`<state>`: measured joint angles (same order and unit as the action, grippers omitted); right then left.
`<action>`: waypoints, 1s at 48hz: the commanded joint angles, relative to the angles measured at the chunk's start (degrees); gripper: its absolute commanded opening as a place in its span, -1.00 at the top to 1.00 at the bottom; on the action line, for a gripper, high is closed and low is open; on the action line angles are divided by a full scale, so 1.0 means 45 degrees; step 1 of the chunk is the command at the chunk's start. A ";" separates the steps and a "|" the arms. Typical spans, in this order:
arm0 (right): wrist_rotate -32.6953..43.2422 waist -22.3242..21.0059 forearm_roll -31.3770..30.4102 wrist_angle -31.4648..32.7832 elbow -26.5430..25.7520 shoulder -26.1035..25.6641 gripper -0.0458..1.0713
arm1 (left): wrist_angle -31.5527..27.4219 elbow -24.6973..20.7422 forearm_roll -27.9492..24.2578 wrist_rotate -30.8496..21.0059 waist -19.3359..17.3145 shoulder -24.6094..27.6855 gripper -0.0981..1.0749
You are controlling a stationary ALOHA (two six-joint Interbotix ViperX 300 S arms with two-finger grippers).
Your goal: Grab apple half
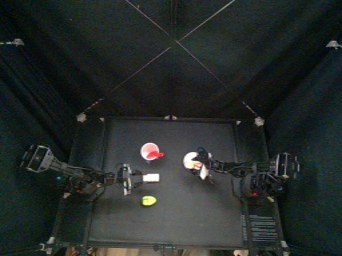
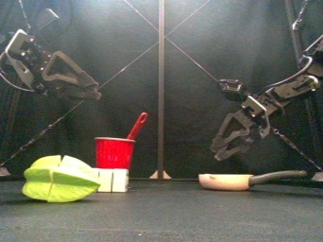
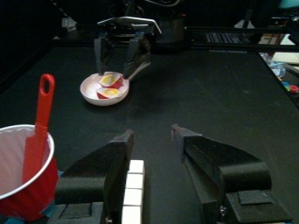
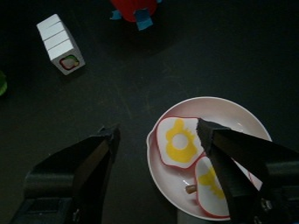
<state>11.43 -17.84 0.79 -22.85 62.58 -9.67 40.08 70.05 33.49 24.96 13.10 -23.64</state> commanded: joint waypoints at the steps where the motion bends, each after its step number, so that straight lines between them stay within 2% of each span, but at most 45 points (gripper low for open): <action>1: 0.0020 -0.0020 -0.0020 -0.0059 -0.0078 -0.0254 -0.86 | 0.0059 -0.0195 -0.0039 0.0000 0.0000 0.0020 -0.53; 23: 0.0039 -0.0137 0.0117 0.0176 -0.0176 -0.0098 -0.86 | 0.0059 -0.0195 -0.0039 0.0000 -0.0059 0.0020 -0.53; 48: 0.0039 -0.0723 0.0469 0.0195 -0.0703 0.1211 -0.86 | 0.0059 -0.0195 -0.0039 0.0000 -0.0059 0.0020 -0.53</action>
<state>11.60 -20.39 2.64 -21.71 60.64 -4.48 40.08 70.05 33.49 24.96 12.92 -23.55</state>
